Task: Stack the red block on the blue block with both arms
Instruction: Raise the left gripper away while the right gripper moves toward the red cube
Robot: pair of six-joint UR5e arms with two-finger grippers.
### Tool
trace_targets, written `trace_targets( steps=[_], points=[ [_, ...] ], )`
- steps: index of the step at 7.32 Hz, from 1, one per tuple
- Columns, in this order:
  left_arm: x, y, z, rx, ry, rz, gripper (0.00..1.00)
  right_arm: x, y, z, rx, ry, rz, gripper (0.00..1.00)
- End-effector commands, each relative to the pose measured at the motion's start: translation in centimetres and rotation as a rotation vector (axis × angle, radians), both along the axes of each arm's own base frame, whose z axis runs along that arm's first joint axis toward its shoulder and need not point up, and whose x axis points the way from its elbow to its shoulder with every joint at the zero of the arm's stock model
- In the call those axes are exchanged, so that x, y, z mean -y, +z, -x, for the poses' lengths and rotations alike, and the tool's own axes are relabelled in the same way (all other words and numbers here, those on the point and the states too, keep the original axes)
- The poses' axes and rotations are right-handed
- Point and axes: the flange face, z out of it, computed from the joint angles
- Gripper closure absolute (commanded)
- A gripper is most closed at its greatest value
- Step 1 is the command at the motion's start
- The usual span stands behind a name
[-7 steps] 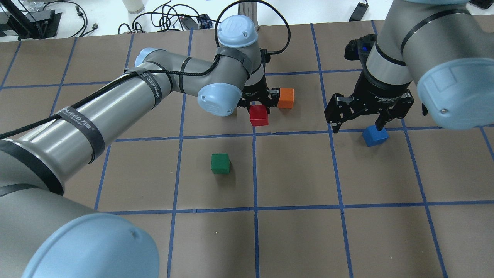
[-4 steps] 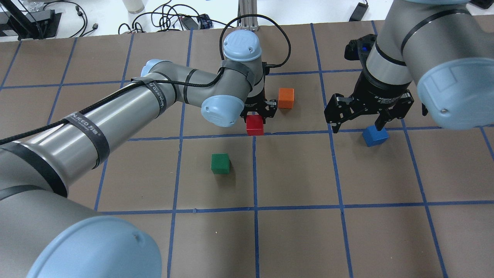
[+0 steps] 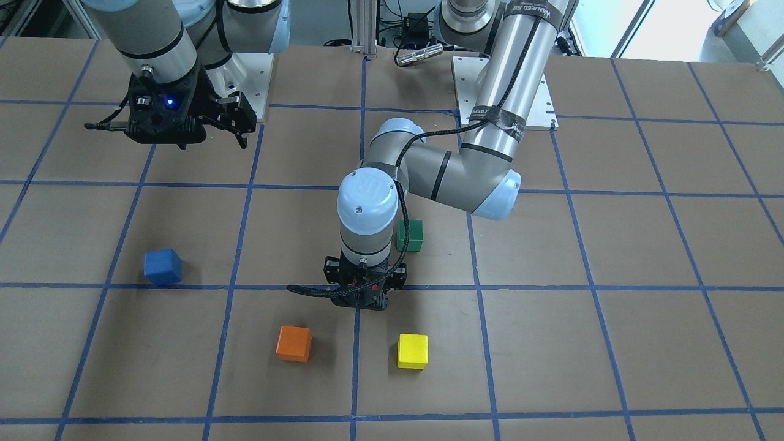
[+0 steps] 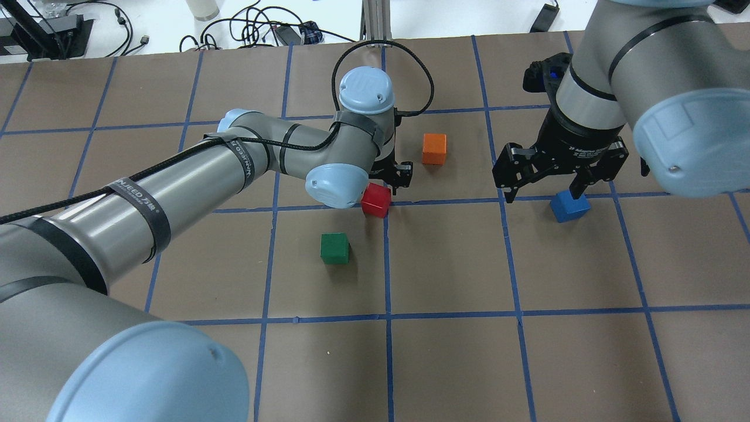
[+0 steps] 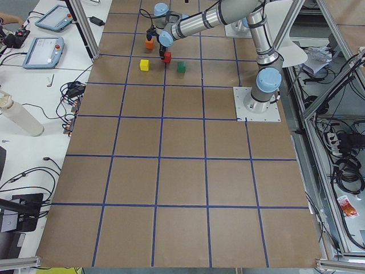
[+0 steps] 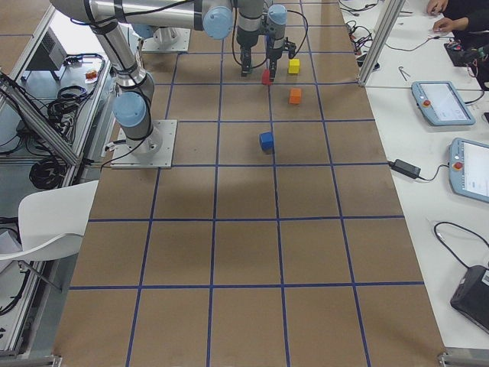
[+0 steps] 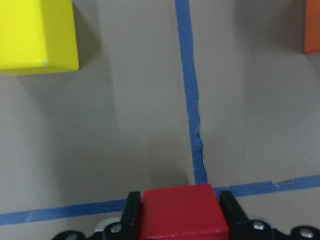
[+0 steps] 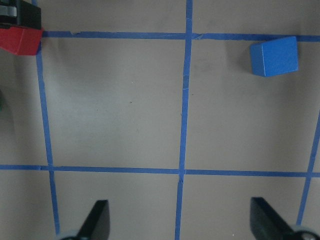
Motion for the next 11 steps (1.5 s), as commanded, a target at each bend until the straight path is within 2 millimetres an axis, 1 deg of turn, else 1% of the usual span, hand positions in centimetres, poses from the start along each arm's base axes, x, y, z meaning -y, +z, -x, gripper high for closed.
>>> trace_targets(
  steps=[1,2,3,4,5,6,7,8,9,10,11],
  points=[
    [0.9,2.7,-0.3,-0.034,0.006,0.05,0.0,0.0,0.0,0.1,-0.008,0.003,0.0,0.0],
    [3.8,7.7,-3.8,-0.048,0.061,0.105,0.0,0.0,0.0,0.1,-0.011,0.003,-0.001,0.0],
    [5.5,12.8,-7.4,-0.049,0.094,0.064,0.0,0.1,-0.1,0.1,-0.011,0.003,0.0,0.0],
    [5.4,17.8,-11.5,-0.004,0.02,-0.036,0.0,0.3,-0.3,0.1,-0.009,-0.008,-0.002,0.0],
    [5.4,23.2,-17.7,0.034,0.02,-0.103,0.0,0.4,-0.3,0.1,-0.016,-0.003,-0.001,0.0],
    [5.1,28.5,-23.7,0.029,-0.028,-0.07,0.0,0.5,-0.4,0.2,-0.011,0.001,-0.001,0.0],
    [3.9,31.8,-27.1,0.031,-0.024,-0.023,0.0,1.0,-0.9,0.6,-0.012,-0.032,-0.009,0.0],
    [1.2,34.2,-26.6,0.03,-0.026,-0.037,0.0,1.4,-0.6,0.7,-0.011,-0.055,0.022,0.0],
    [-2.3,36.9,-26.3,0.023,0.004,-0.066,0.0,2.4,-0.8,0.6,-0.001,-0.053,0.058,0.0],
    [-4.8,38.7,-25.9,0.028,0.042,-0.049,0.0,4.7,-1.9,0.3,0.006,-0.055,0.122,0.0],
    [-6.0,36.6,-25.7,0.023,0.05,-0.09,0.0,5.3,-1.9,0.0,0.007,-0.096,0.152,0.0]
  ],
)
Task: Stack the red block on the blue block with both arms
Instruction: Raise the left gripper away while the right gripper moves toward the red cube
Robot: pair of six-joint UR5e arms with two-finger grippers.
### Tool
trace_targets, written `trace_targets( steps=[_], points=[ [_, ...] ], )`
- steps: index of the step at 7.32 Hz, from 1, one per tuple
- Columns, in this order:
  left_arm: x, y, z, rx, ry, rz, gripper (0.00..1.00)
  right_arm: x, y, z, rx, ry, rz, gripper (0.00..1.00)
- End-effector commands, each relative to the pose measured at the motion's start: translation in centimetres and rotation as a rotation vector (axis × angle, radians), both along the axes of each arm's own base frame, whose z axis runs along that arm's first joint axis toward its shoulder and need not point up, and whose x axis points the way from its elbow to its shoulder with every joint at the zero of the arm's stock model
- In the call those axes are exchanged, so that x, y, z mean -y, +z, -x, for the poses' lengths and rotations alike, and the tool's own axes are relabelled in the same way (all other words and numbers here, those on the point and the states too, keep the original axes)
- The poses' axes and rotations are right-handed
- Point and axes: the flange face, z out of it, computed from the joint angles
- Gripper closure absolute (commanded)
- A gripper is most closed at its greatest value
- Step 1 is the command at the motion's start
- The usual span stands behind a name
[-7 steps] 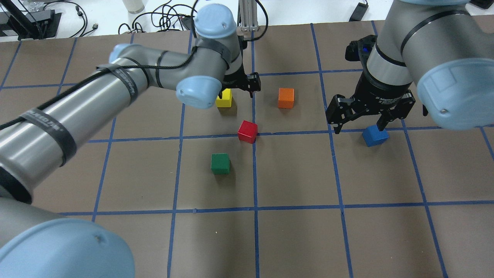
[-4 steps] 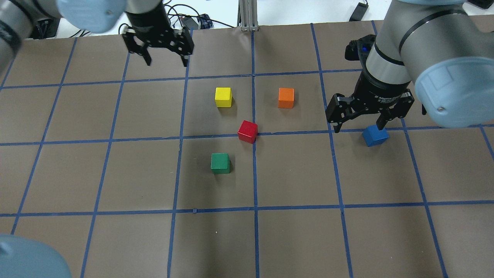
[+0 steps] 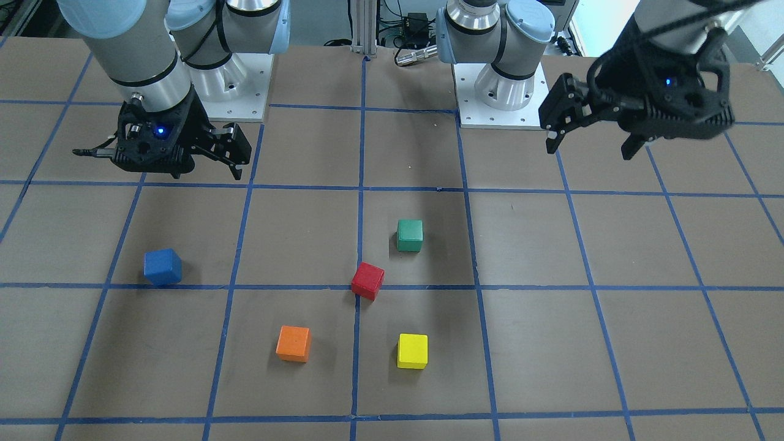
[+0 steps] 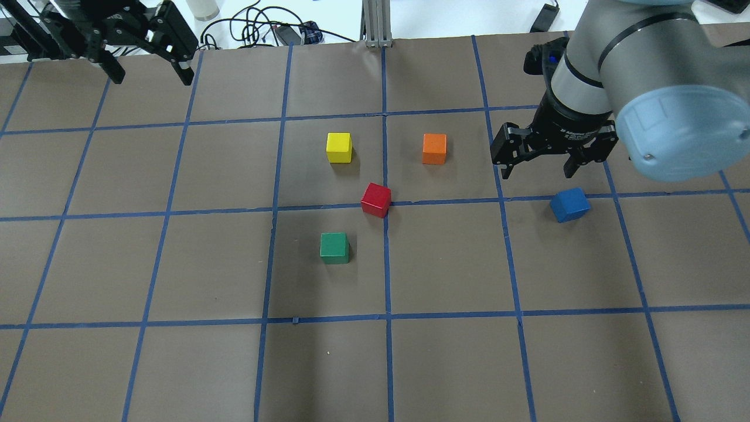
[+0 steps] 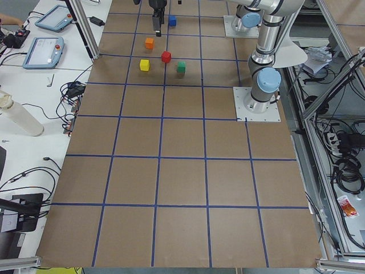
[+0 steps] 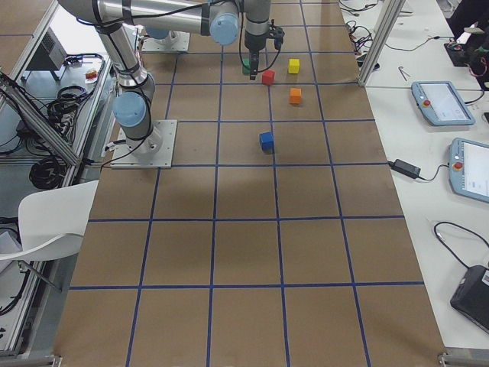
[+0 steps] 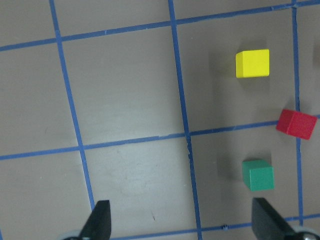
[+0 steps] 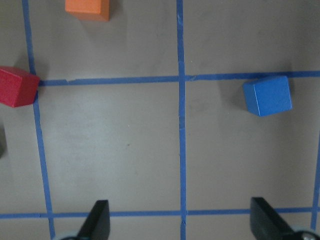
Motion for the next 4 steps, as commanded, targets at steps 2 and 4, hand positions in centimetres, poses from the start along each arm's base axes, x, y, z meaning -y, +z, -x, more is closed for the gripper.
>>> trace_targets(
  steps=[2,4],
  points=[
    [-3.7,-2.9,0.4,-0.002,0.024,-0.001,0.0,1.9,-1.5,-1.0,0.04,-0.05,0.033,0.0],
    [-5.3,-4.3,0.5,-0.004,0.019,-0.012,0.0,4.3,-3.8,-2.8,0.05,-0.096,0.037,0.0]
  ],
)
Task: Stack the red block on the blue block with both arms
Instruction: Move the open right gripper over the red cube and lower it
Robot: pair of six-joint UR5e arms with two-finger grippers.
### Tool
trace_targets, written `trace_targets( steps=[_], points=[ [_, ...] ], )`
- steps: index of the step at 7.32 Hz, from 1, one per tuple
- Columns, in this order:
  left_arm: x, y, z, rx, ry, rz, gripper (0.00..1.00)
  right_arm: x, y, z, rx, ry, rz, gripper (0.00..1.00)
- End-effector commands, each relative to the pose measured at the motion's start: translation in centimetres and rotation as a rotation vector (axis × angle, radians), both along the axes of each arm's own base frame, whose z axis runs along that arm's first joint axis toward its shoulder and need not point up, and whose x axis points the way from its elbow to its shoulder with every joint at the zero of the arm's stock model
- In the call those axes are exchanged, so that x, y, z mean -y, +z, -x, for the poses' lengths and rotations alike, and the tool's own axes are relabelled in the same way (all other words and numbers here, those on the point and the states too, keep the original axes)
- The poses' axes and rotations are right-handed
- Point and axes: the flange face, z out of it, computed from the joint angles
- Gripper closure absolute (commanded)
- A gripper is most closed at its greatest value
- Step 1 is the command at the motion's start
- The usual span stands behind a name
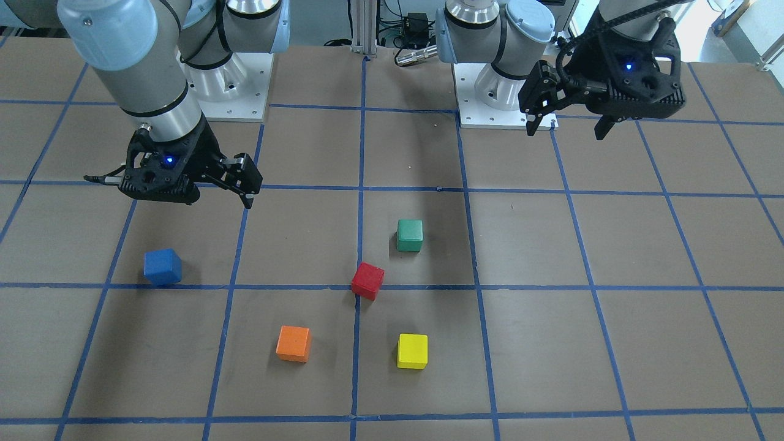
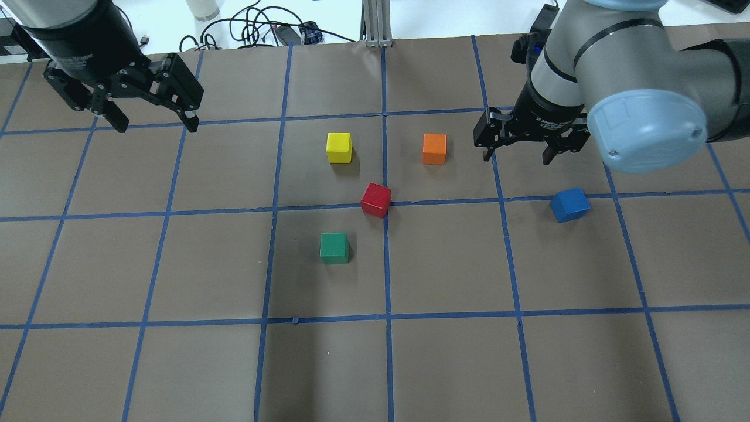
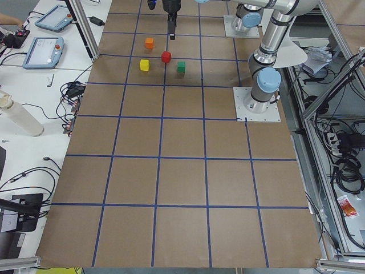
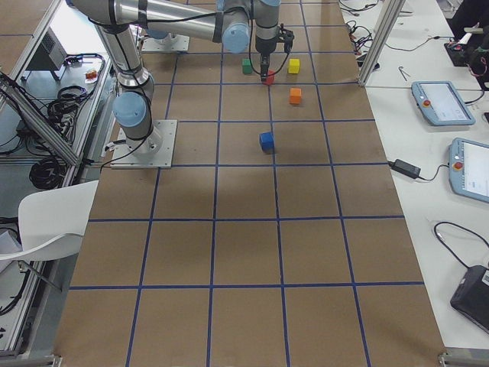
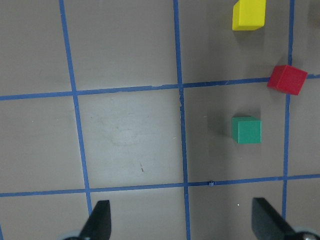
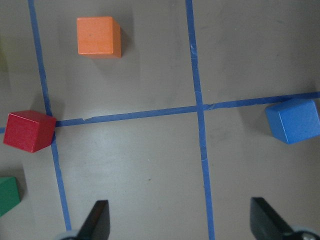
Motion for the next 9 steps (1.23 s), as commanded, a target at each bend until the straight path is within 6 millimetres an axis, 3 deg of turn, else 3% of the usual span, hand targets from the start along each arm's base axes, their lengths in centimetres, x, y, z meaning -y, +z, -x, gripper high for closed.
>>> trace_targets(
  steps=[1,3,6,9],
  points=[
    [-1.3,-0.5,0.1,0.0,0.0,0.018,0.0,1.7,-1.3,-4.3,0.017,0.006,0.035,0.0],
    [-1.4,-1.2,0.1,-0.001,-0.008,0.004,0.0,3.0,-2.6,-7.6,0.027,-0.073,0.028,0.0],
    [-1.6,-1.3,0.1,0.0,-0.002,0.019,0.0,3.1,-5.6,-13.3,0.043,-0.115,0.041,0.0],
    [-1.7,-1.4,0.1,0.0,-0.003,0.025,0.0,3.2,-8.3,-15.9,0.104,-0.19,0.007,0.0]
  ],
)
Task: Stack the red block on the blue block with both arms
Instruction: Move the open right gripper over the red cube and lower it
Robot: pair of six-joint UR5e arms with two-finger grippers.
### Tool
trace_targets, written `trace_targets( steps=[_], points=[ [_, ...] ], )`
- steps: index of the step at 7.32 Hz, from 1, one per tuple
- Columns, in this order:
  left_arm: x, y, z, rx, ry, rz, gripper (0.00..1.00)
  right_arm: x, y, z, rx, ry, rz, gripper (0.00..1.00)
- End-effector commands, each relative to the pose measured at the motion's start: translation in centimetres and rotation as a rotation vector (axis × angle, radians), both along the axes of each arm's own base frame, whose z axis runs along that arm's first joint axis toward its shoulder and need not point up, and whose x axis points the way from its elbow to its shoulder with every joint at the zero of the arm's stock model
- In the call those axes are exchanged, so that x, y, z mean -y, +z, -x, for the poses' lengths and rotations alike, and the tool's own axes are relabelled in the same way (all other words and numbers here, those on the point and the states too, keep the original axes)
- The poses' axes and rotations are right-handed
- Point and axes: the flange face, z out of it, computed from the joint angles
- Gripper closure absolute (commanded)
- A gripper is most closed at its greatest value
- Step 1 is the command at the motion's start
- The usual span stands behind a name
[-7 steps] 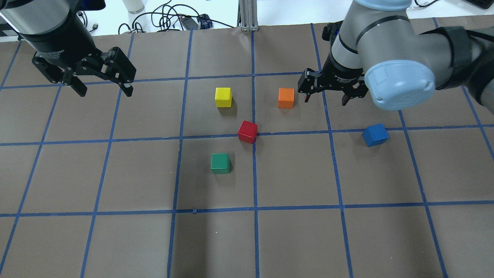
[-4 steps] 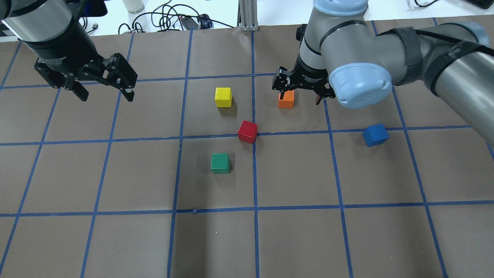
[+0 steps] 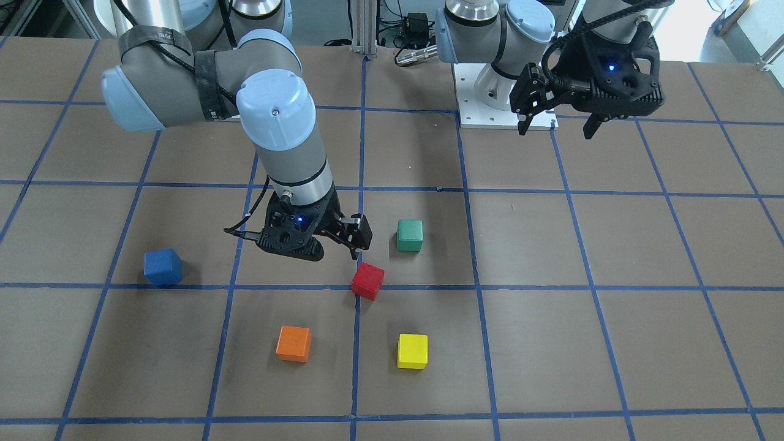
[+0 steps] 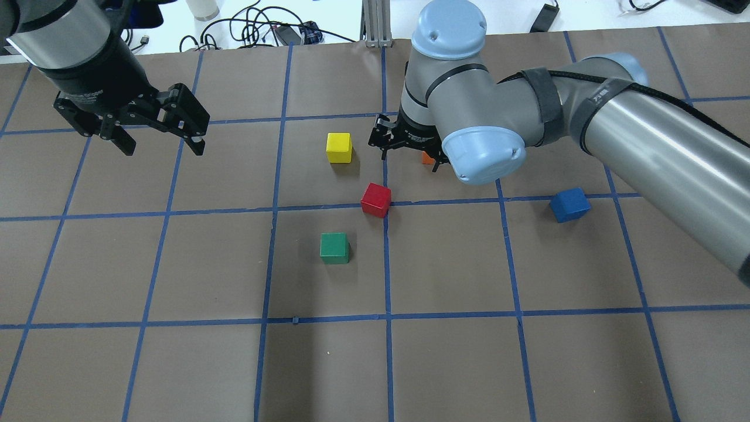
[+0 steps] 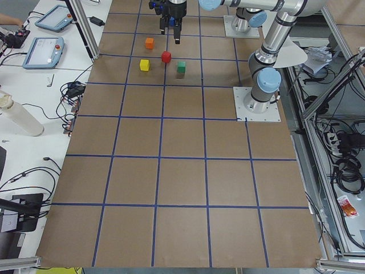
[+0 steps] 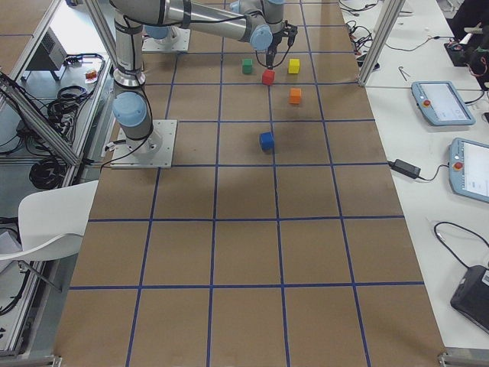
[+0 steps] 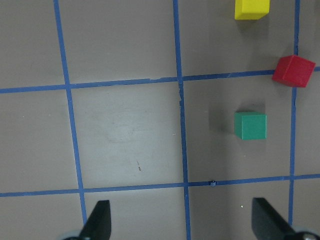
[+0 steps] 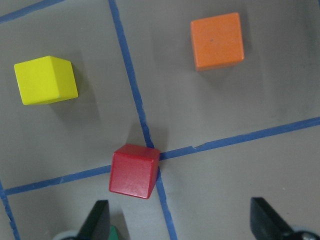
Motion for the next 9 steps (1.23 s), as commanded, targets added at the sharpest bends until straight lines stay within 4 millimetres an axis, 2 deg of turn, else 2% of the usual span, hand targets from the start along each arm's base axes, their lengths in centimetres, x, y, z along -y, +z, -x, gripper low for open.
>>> trace_targets(
  steps=[1,3,5,7,9],
  points=[
    [-0.4,0.3,0.0,0.0,-0.002,0.011,0.0,0.4,-2.1,-1.0,0.023,-0.036,-0.031,0.0],
    [-0.2,0.1,0.1,-0.008,0.001,0.011,0.0,0.6,-4.3,-1.6,0.054,-0.079,-0.087,0.0],
    [-0.4,0.2,0.1,-0.004,-0.007,0.008,0.0,0.3,-7.0,-3.7,0.051,-0.064,-0.111,0.0],
    [-0.9,-0.7,0.1,0.001,-0.013,0.035,0.0,0.2,-10.0,-5.5,0.051,-0.053,-0.108,0.0],
    [-1.0,-1.7,0.0,0.006,-0.007,0.09,0.0,0.3,-11.5,-5.7,0.042,-0.053,-0.13,0.0]
  ],
)
